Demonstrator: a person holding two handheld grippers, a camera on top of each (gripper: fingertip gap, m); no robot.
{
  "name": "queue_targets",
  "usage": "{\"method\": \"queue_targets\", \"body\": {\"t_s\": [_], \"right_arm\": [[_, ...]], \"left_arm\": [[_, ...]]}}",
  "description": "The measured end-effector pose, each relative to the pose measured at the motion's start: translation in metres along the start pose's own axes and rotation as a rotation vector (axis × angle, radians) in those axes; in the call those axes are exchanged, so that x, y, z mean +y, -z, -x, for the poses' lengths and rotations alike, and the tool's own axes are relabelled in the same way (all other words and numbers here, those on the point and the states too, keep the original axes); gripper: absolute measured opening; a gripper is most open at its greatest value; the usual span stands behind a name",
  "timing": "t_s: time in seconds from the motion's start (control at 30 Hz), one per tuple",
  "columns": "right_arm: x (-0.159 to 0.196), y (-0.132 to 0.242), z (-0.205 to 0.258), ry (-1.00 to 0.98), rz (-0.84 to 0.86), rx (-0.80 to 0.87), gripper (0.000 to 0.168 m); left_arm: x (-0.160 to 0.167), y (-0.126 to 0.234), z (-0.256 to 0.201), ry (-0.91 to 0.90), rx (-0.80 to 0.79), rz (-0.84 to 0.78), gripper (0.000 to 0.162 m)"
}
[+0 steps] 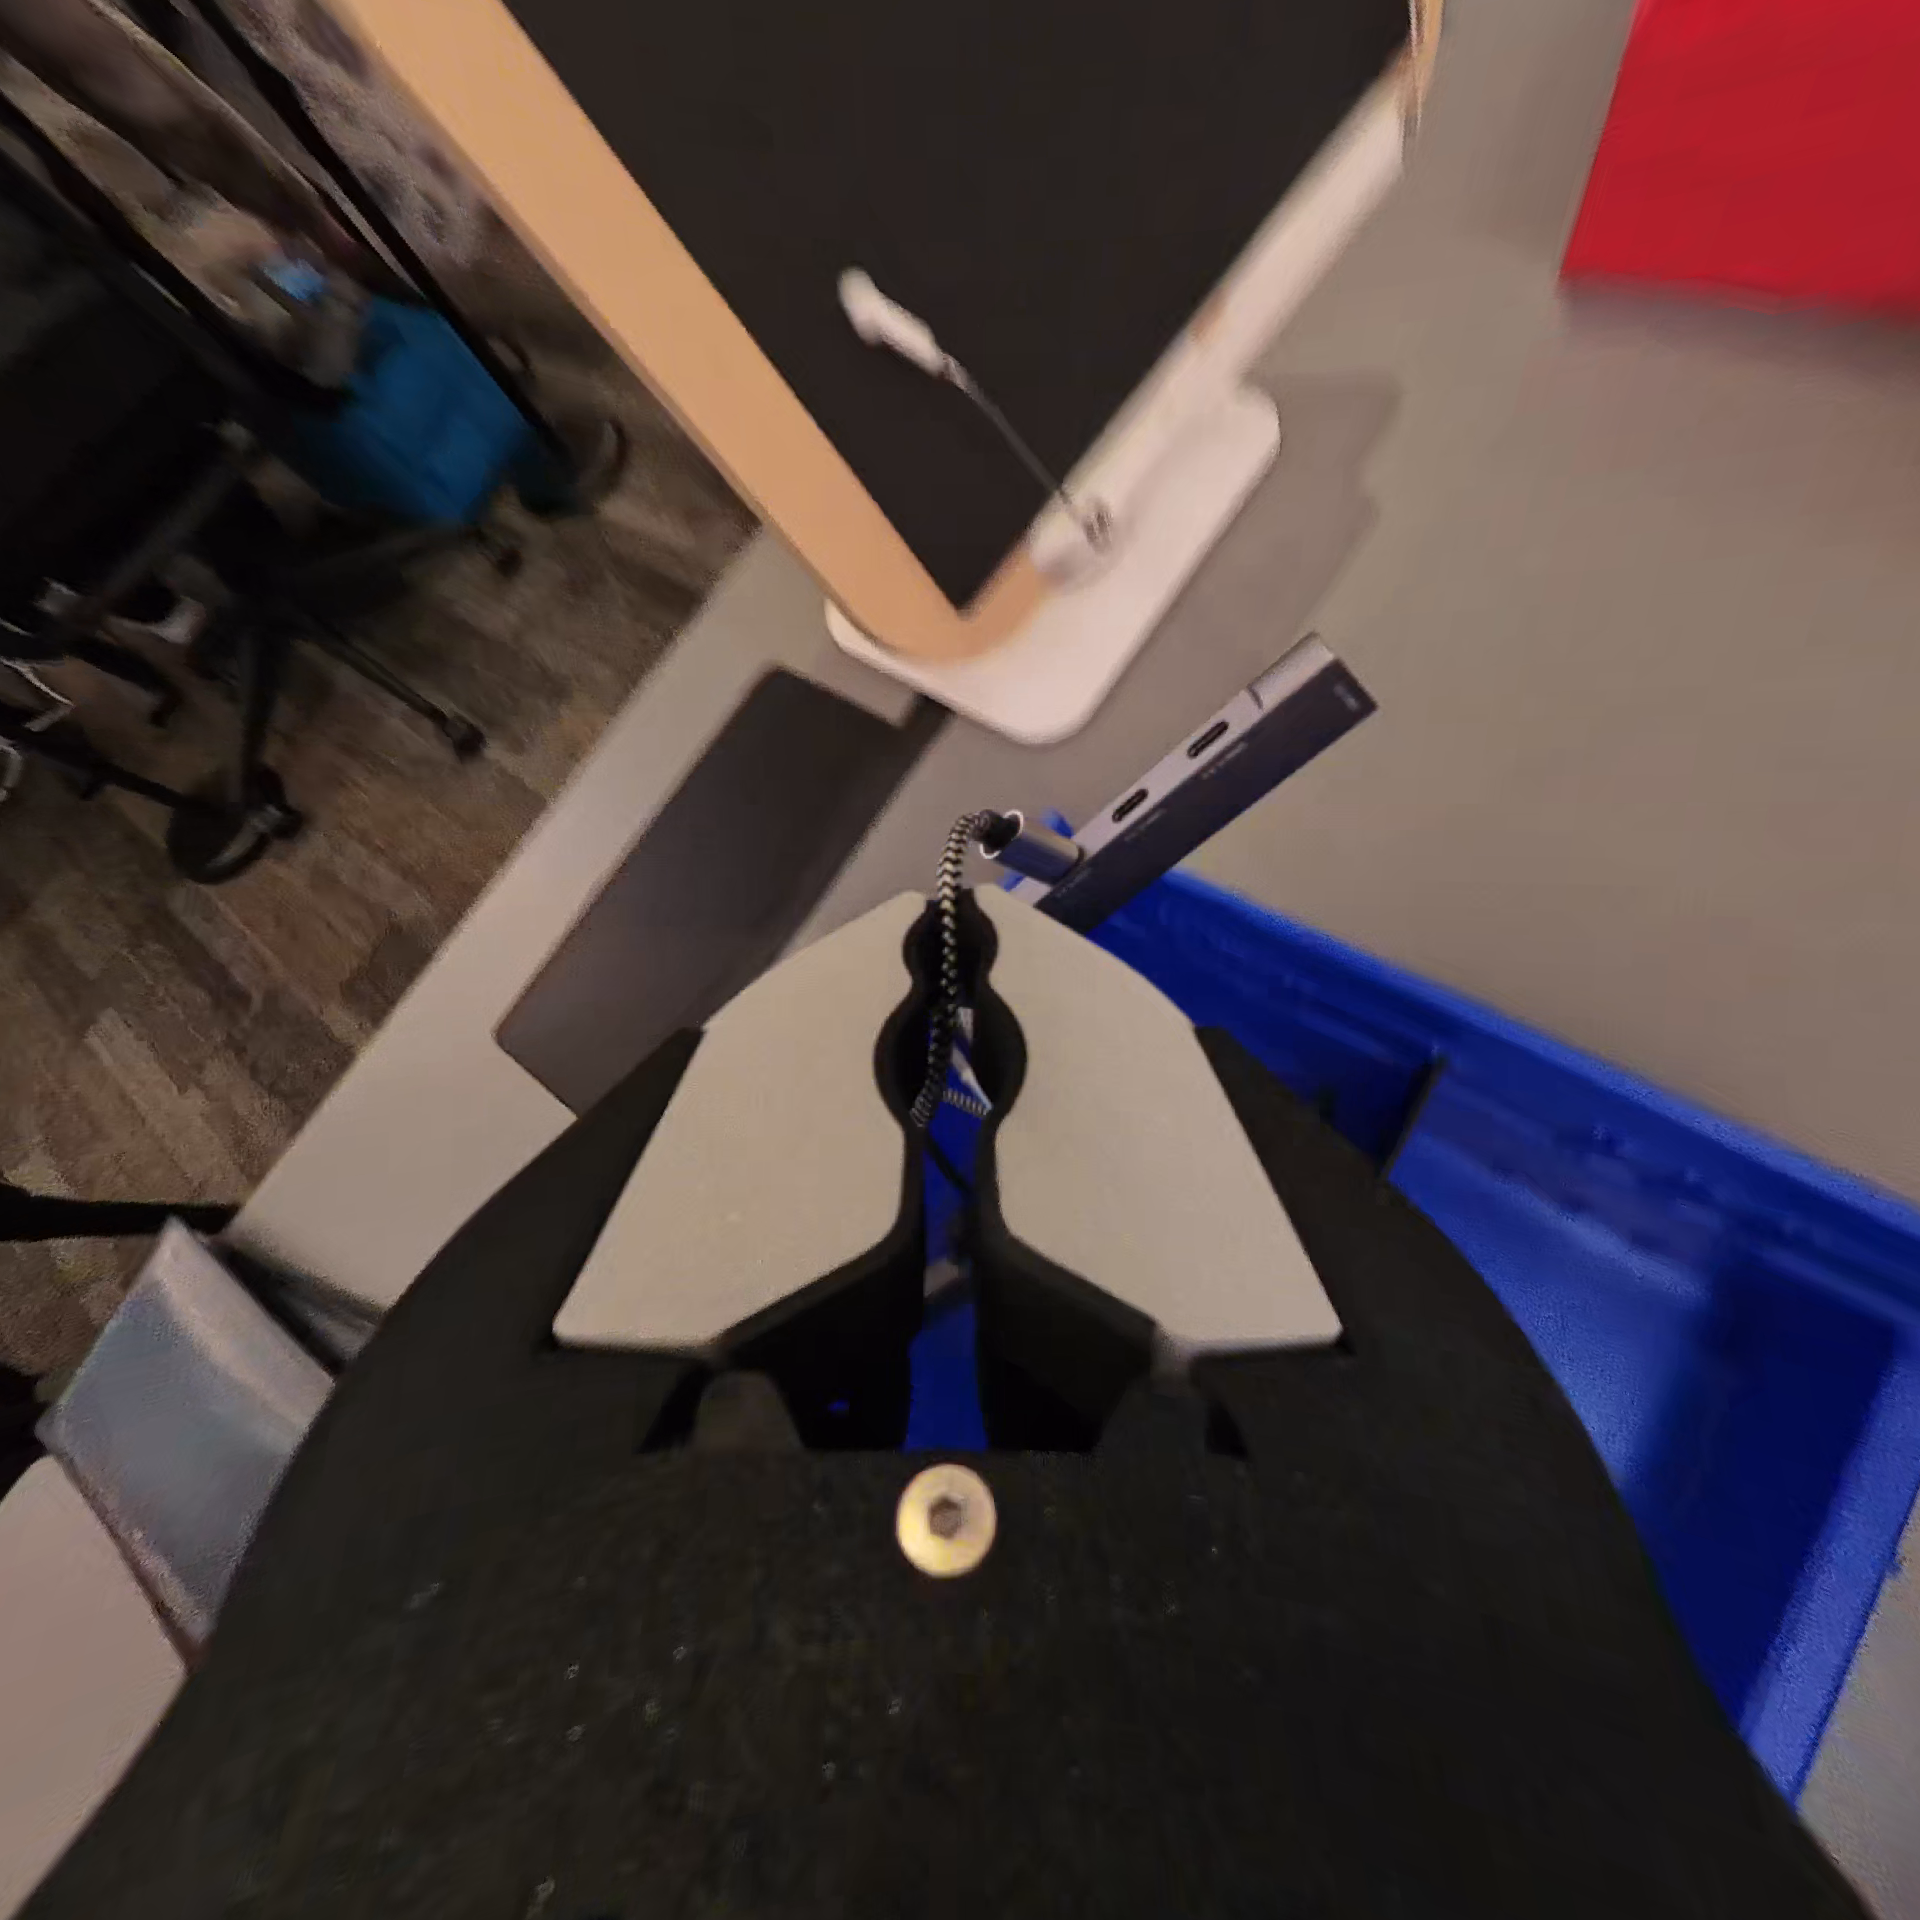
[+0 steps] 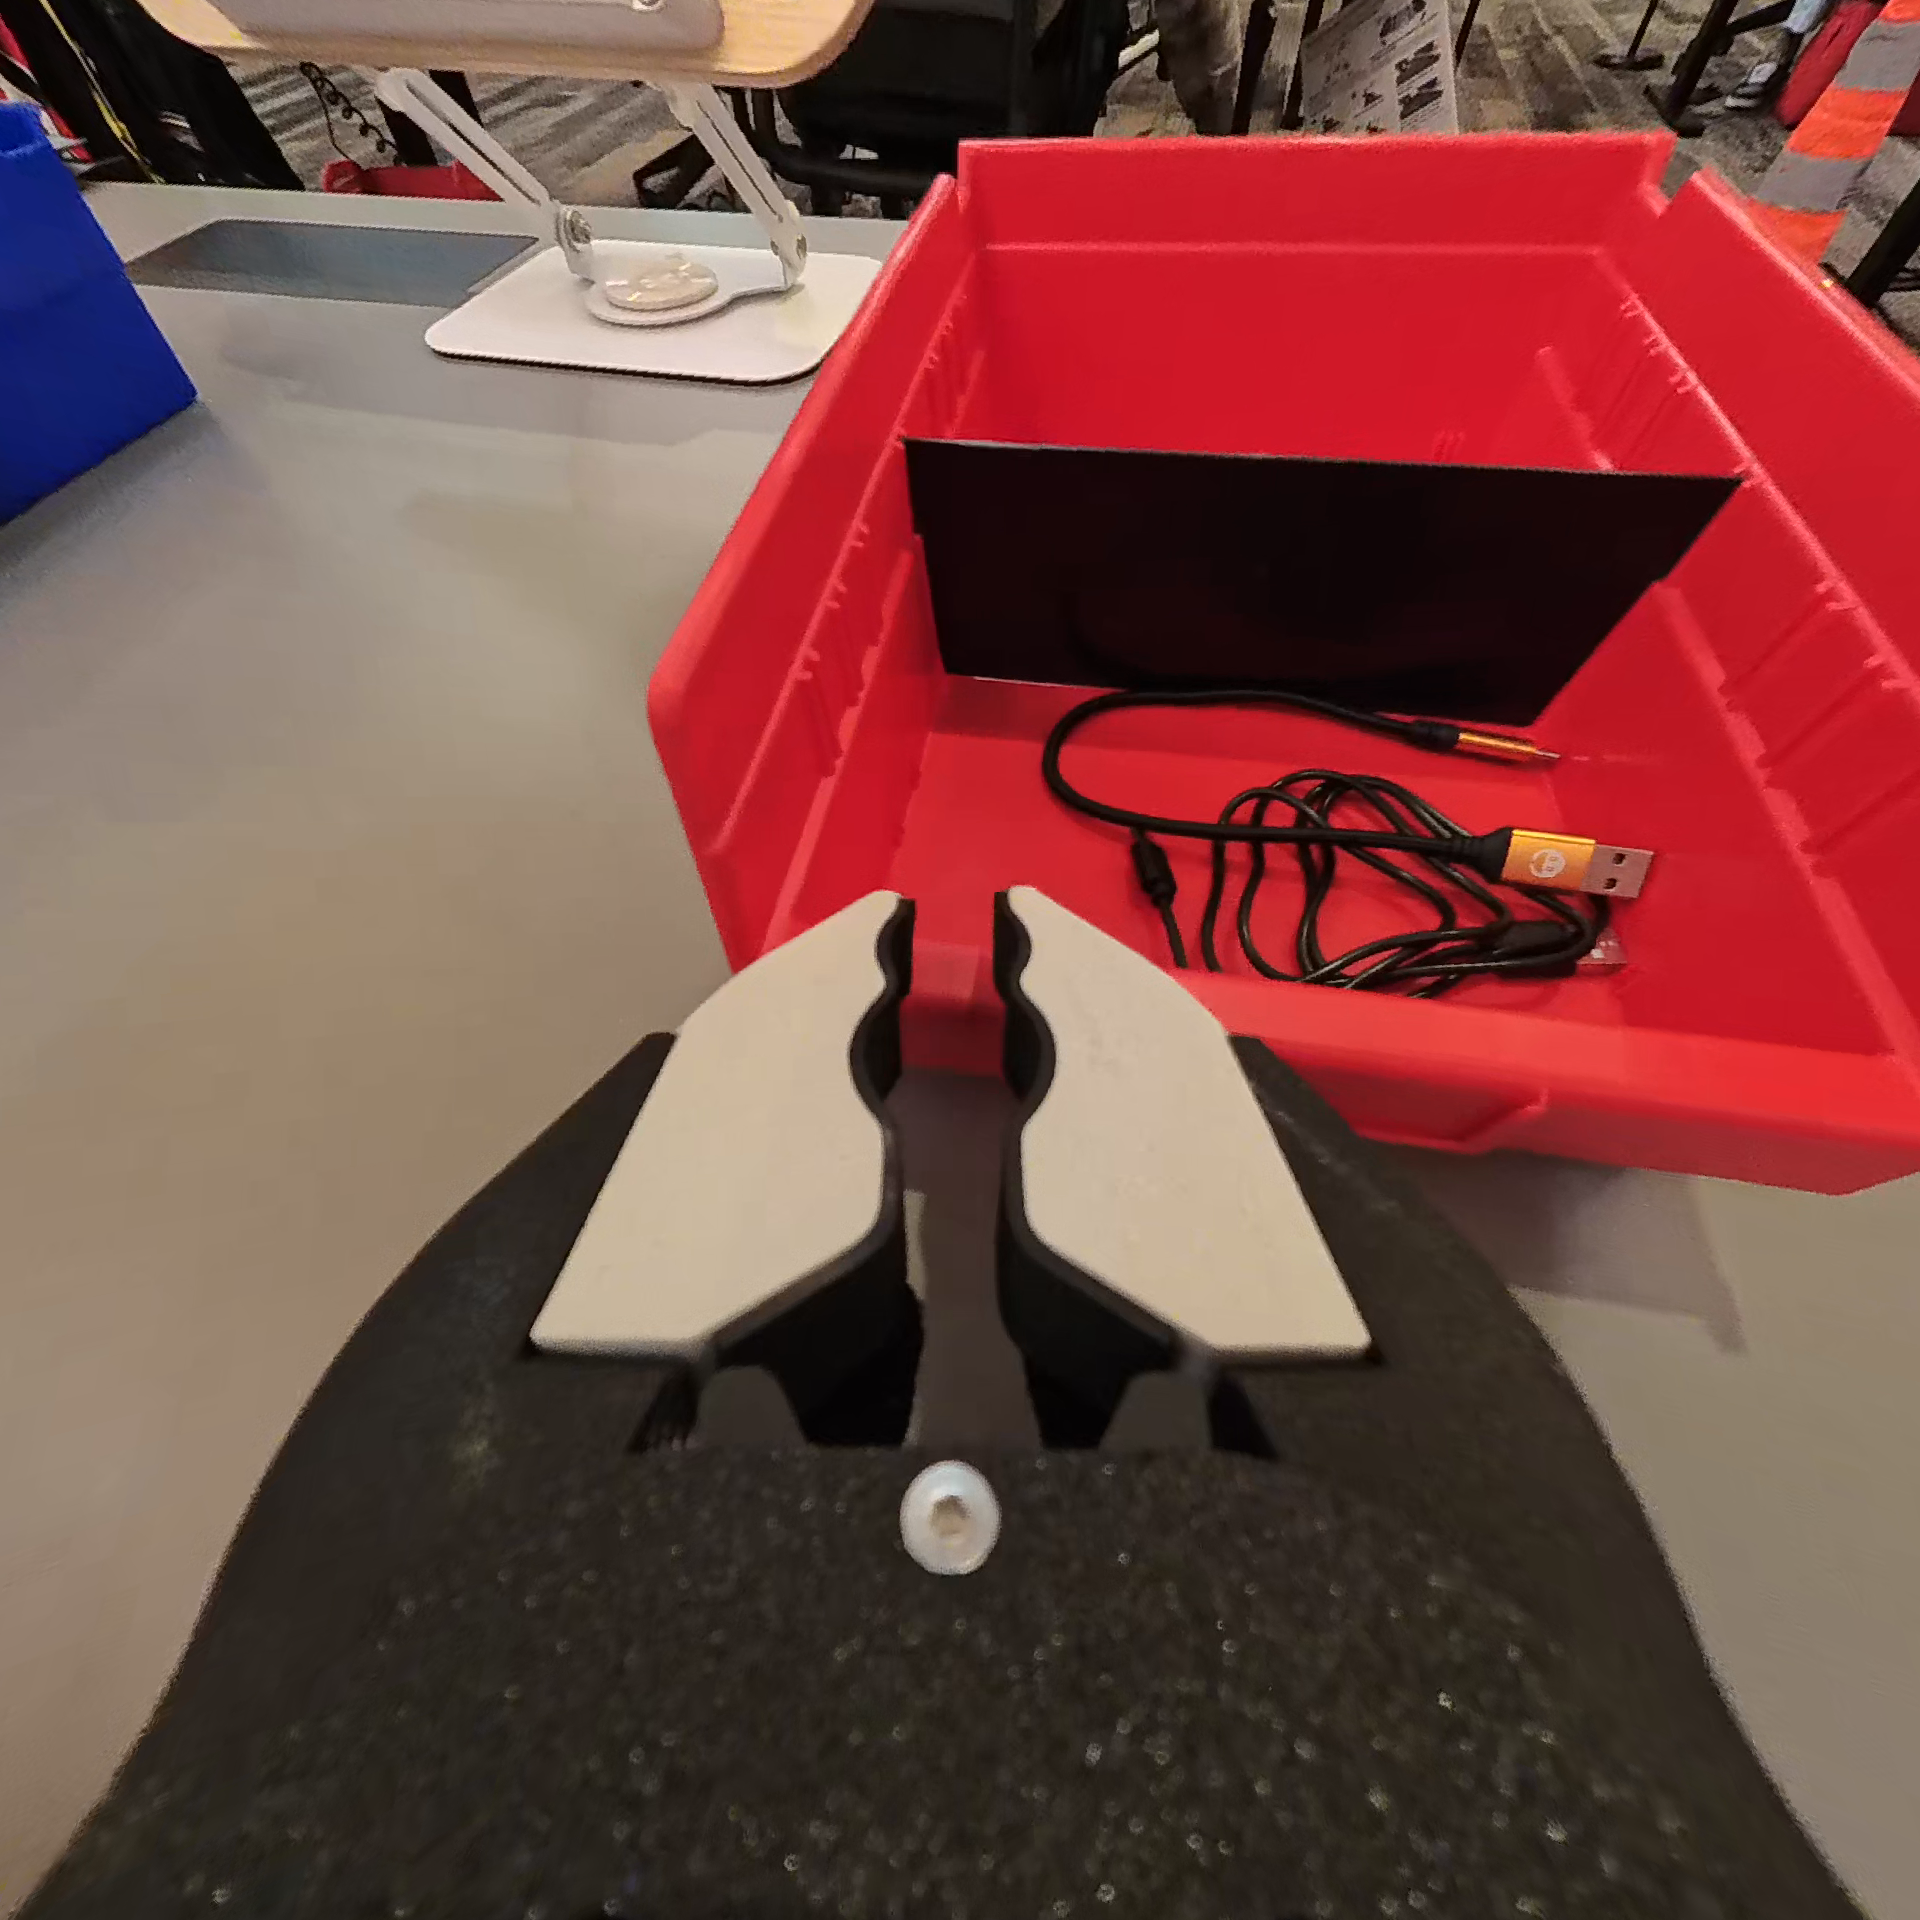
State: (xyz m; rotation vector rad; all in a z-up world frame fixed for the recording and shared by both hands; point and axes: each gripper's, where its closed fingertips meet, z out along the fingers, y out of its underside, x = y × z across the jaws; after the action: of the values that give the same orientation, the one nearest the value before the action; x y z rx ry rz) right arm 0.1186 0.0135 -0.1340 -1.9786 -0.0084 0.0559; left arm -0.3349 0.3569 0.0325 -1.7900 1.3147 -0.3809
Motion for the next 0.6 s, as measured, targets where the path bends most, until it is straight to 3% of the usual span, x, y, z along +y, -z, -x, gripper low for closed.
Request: {"method": "queue_targets", "body": {"t_s": [0.2, 0.37, 0.47, 0.6], "right_arm": [[-0.006, 0.002, 0.007, 0.007, -0.023, -0.014, 0.013], [-0.007, 0.004, 0.009, 0.023, -0.031, -0.013, 0.012], [-0.008, 0.007, 0.01, 0.027, -0.039, -0.015, 0.012], [-0.017, 0.013, 0.02, 0.056, -0.086, -0.034, 0.013]], "left_arm": [[-0.083, 0.059, 0.04, 0.048, -0.227, -0.288, 0.002], [-0.135, 0.105, 0.062, 0.025, -0.343, -0.379, 0.002], [-0.154, 0.117, 0.043, -0.044, -0.333, -0.376, 0.002], [-0.171, 0.119, -0.02, -0.153, -0.288, -0.4, 0.002]]}}
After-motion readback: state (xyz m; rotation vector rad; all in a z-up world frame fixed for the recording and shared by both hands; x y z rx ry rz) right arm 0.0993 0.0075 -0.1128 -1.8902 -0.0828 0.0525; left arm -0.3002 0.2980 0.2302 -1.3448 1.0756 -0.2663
